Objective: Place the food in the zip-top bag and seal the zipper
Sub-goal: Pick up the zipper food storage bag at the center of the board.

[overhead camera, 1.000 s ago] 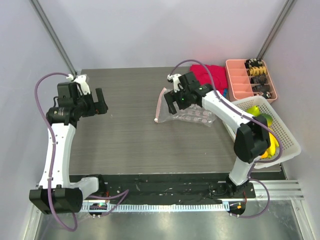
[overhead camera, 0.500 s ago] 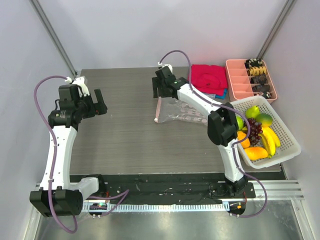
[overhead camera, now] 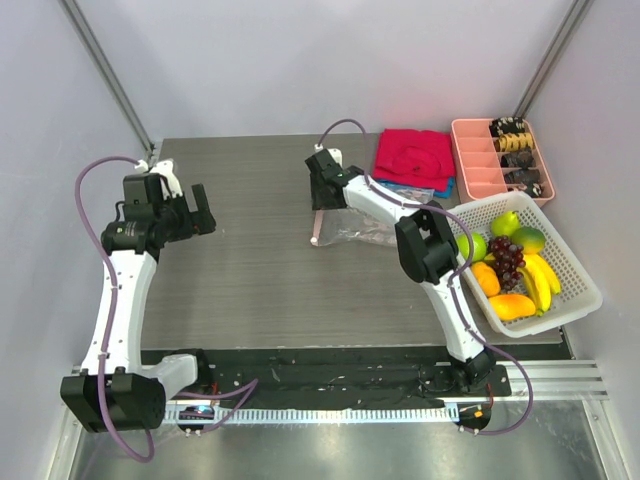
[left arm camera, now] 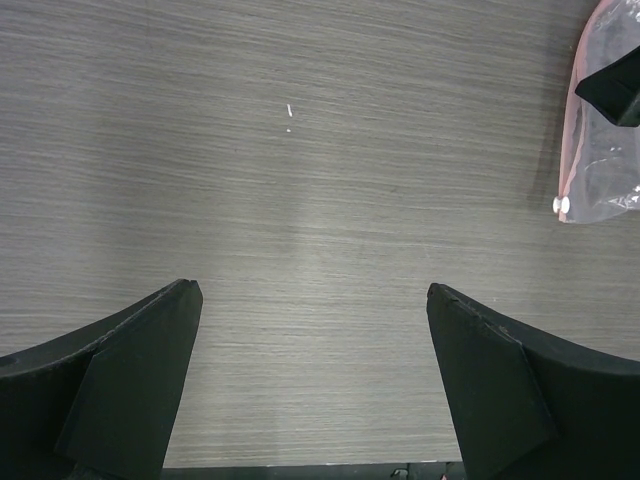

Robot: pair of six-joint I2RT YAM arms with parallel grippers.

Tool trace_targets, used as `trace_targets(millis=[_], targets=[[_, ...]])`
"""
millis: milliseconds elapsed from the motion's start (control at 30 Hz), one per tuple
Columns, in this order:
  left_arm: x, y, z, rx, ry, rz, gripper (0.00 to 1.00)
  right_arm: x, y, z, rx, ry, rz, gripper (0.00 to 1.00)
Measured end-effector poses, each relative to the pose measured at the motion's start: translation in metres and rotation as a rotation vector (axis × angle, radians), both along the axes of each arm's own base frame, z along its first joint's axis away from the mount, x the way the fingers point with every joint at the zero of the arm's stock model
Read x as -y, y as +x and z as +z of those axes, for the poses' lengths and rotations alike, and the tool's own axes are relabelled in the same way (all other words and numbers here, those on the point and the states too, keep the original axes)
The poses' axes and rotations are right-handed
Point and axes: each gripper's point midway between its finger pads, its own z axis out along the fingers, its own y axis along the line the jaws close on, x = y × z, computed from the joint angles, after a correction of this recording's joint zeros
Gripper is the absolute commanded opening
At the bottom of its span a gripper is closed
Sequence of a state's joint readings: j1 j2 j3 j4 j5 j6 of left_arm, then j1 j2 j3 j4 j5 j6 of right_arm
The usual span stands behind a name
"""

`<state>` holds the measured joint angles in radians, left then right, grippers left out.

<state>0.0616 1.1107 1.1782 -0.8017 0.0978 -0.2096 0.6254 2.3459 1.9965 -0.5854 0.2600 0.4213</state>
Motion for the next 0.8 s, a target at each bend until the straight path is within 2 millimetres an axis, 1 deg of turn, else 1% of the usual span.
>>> trace_targets(millis=[133,200,233,300,367,400,467,533,567,633,667,700,800], targets=[[0.000,-0.001,-0.005,-0.012,0.001,0.000,1.00,-0.002,0.001,-0.006,-0.008,-0.002,0.002,0.42],[0.000,-0.002,-0.006,-0.015,0.003,-0.001,1.00,-0.002,0.002,-0.007,-0.008,-0.002,0.004,0.42],[0.000,-0.002,-0.007,-0.016,0.003,0.000,1.00,-0.003,0.002,-0.007,-0.008,0.000,0.004,0.42],[-0.001,-0.002,-0.007,-0.017,0.004,0.000,1.00,-0.003,0.003,-0.007,-0.007,0.002,0.004,0.47],[-0.001,-0.002,-0.007,-0.017,0.005,0.001,1.00,-0.003,0.003,-0.007,-0.007,0.002,0.004,0.48],[-0.001,-0.002,-0.007,-0.018,0.006,0.001,1.00,-0.003,0.003,-0.008,-0.008,0.002,0.003,0.46],[-0.002,-0.002,-0.008,-0.019,0.009,0.002,1.00,-0.004,0.003,-0.009,-0.010,0.002,0.005,0.37],[-0.002,-0.002,-0.009,-0.022,0.010,0.001,1.00,-0.005,0.002,-0.011,-0.017,0.004,0.010,0.31],[-0.002,-0.001,-0.009,-0.024,0.010,0.001,1.00,-0.005,0.001,-0.012,-0.020,0.008,0.009,0.22],[-0.002,-0.001,-0.010,-0.027,0.011,0.002,1.00,-0.006,0.000,-0.013,-0.025,0.011,0.015,0.15],[-0.002,-0.001,-0.011,-0.029,0.011,0.002,1.00,-0.007,0.000,-0.013,-0.029,0.016,0.013,0.07],[-0.002,0.000,-0.011,-0.032,0.010,0.002,1.00,-0.007,0.000,-0.013,-0.032,0.022,0.014,0.02],[-0.002,0.000,-0.013,-0.037,0.011,0.000,1.00,-0.008,0.000,-0.013,-0.049,0.049,0.014,0.01]])
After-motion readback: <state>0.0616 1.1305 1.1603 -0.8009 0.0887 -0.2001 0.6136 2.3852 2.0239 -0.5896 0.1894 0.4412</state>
